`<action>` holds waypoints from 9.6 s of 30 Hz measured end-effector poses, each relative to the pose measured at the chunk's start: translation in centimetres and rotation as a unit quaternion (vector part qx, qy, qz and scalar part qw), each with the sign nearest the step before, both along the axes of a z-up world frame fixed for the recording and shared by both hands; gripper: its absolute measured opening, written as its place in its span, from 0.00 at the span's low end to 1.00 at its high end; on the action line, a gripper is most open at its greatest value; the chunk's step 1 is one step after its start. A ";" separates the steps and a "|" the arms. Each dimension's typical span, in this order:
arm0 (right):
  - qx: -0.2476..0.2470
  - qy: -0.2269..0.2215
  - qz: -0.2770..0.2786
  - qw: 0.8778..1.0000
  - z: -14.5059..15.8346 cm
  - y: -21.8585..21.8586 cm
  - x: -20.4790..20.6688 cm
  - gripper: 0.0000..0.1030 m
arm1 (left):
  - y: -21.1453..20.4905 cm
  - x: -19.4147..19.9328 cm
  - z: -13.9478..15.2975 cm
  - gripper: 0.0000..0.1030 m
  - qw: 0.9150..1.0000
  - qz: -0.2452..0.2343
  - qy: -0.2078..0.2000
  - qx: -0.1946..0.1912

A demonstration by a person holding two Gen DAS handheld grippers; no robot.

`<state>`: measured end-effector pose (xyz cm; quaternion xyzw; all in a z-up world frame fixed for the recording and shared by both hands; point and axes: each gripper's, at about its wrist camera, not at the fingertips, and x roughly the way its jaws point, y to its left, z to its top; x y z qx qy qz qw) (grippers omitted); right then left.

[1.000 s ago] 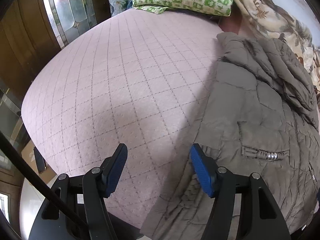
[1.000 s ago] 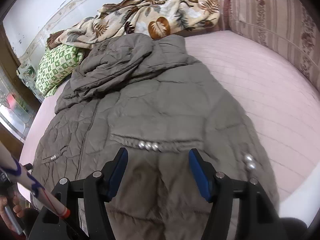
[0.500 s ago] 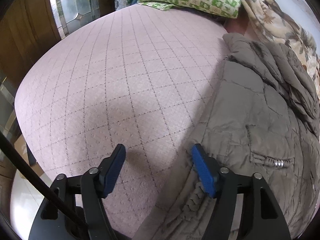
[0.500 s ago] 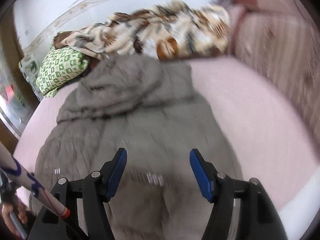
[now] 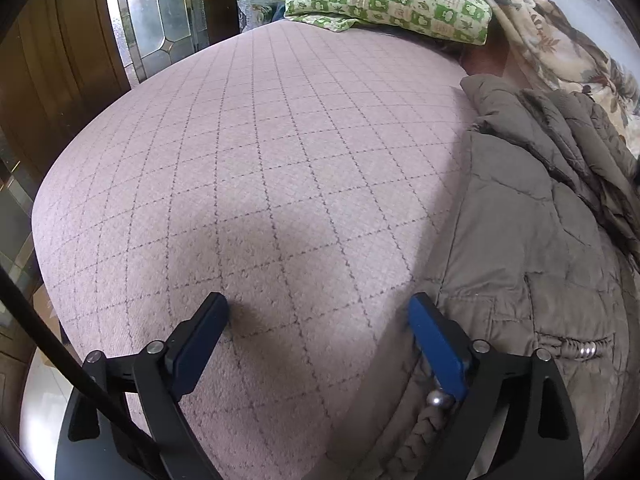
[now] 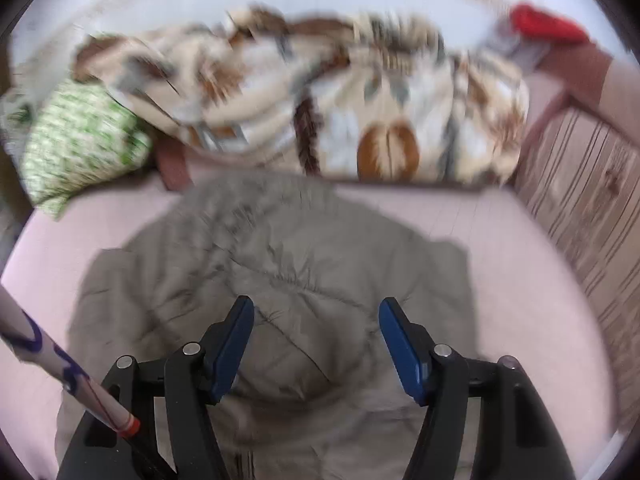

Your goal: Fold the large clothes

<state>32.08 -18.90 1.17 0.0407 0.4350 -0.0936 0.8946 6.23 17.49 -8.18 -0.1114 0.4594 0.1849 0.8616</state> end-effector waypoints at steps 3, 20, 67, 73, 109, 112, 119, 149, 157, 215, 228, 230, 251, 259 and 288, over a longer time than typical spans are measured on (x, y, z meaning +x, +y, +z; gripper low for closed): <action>0.012 0.071 -0.009 0.997 -4.8 -0.1 2.0 0.68 | 0.1 0.0 -0.1 0.92 1.000 0.007 -0.001 0.003; 0.053 -0.022 0.180 0.982 -1.1 17.0 -0.8 0.63 | 0.4 0.2 -0.3 0.93 1.000 0.014 0.001 0.000; 0.143 0.025 -0.102 0.984 -6.4 -21.1 -30.7 0.82 | 3.2 -5.6 1.4 0.68 0.972 -0.049 -0.048 -0.225; 0.228 0.007 -0.107 0.968 -8.8 -22.9 -31.0 0.82 | 3.1 -2.3 0.5 0.71 0.954 -0.094 -0.014 -0.283; 0.421 0.025 0.045 0.906 -11.0 -18.4 -33.5 0.73 | -3.4 -4.2 -1.6 0.74 0.871 -0.223 0.035 -0.435; 0.425 0.015 0.055 0.904 -10.8 -18.4 -33.6 0.70 | -3.5 -3.5 -1.5 0.74 0.873 -0.217 0.034 -0.436; 0.463 0.001 -0.012 0.886 -12.4 -20.8 -32.1 0.69 | -3.7 -3.4 -1.7 0.74 0.878 -0.200 0.030 -0.435; 0.378 0.016 0.009 0.925 -11.7 -15.6 -35.3 0.33 | -5.2 -6.4 1.9 0.26 0.937 -0.175 0.039 -0.298; 0.368 -0.003 0.026 0.929 -9.3 -15.1 -36.9 0.26 | -5.1 -7.8 4.0 0.26 0.935 -0.174 0.024 -0.307; 0.281 -0.139 0.094 0.945 9.7 -11.4 -23.4 0.23 | -8.4 10.3 21.4 0.25 0.973 -0.153 -0.129 -0.110; 0.259 -0.103 0.035 0.960 7.3 -13.2 -9.2 0.23 | -10.7 25.9 14.9 0.25 0.993 -0.110 -0.052 -0.009; 0.266 -0.085 0.025 0.960 5.7 -13.9 -7.1 0.23 | -10.8 27.7 12.9 0.25 0.994 -0.102 -0.034 -0.011; 0.326 -0.028 -0.002 0.945 -4.2 -15.8 0.5 0.25 | -9.5 31.1 8.9 0.56 0.988 -0.119 -0.029 -0.092; 0.361 -0.081 -0.017 0.929 1.8 -17.8 -3.6 0.77 | -6.7 24.0 17.4 0.70 0.974 -0.144 -0.096 -0.148; 0.128 -0.019 -0.037 0.991 -5.4 -5.3 5.6 0.78 | -4.1 14.9 7.4 0.74 0.991 -0.106 -0.081 -0.020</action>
